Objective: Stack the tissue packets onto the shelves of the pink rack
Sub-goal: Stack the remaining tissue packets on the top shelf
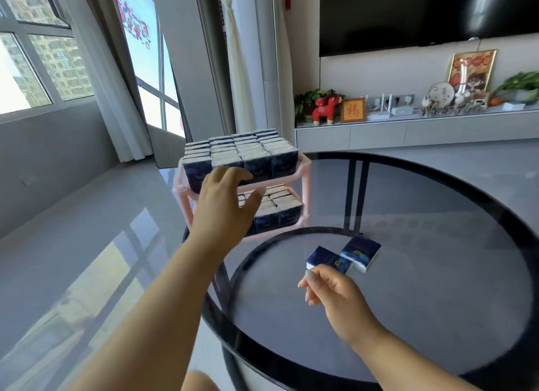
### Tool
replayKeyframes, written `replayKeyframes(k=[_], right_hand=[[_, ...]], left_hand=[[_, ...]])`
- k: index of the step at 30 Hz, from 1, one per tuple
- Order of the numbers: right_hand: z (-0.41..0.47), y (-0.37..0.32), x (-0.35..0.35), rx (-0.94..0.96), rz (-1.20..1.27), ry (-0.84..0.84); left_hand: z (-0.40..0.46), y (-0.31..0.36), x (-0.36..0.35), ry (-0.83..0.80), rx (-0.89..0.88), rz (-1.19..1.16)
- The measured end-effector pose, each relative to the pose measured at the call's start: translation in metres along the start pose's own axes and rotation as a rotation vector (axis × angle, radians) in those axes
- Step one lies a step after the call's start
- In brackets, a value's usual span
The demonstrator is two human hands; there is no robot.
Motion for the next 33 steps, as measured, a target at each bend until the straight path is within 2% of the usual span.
replayKeyframes(k=[4,9,12,15,18,22,26,29,31,33], right_hand=[[0.002,-0.012,0.027,0.036,-0.020,0.203],[0.026,-0.012,0.083,0.031,-0.362,0.540],[0.038,0.003,0.099,-0.025,-0.483,0.511],[0.039,0.015,0.096,-0.108,-0.709,0.347],[0.040,0.018,0.093,-0.114,-0.934,0.278],[0.042,0.021,0.092,-0.046,-0.965,0.354],[0.043,0.024,0.092,-0.023,-0.980,0.397],[0.035,0.016,0.094,-0.018,-0.748,0.448],[0.028,0.012,0.097,-0.018,-0.480,0.431],[0.025,0.012,0.100,-0.034,-0.162,0.418]], left_hand=[[-0.038,0.014,-0.052,-0.299,0.009,-0.041],[-0.067,0.035,-0.098,-0.554,-0.006,-0.086],[-0.076,0.046,-0.123,-0.655,0.019,-0.105],[-0.084,0.049,-0.143,-0.716,0.094,-0.130],[-0.089,0.047,-0.152,-0.618,0.083,-0.097],[-0.091,0.043,-0.144,-0.468,0.104,-0.193],[-0.096,0.031,-0.122,-0.387,0.242,-0.406],[-0.100,0.020,-0.111,-0.311,0.487,-0.767],[-0.104,0.015,-0.108,-0.271,0.686,-1.034],[-0.106,0.014,-0.105,-0.262,0.811,-1.211]])
Point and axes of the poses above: each hand's wrist, its own z-axis towards the middle knuckle, its own x-axis out of the back of the hand, y = z × x, the point moved 3 cm from there along z, towards the middle knuckle, and after that the axes turned 4 degrees about -x, right-handed, at the moved point
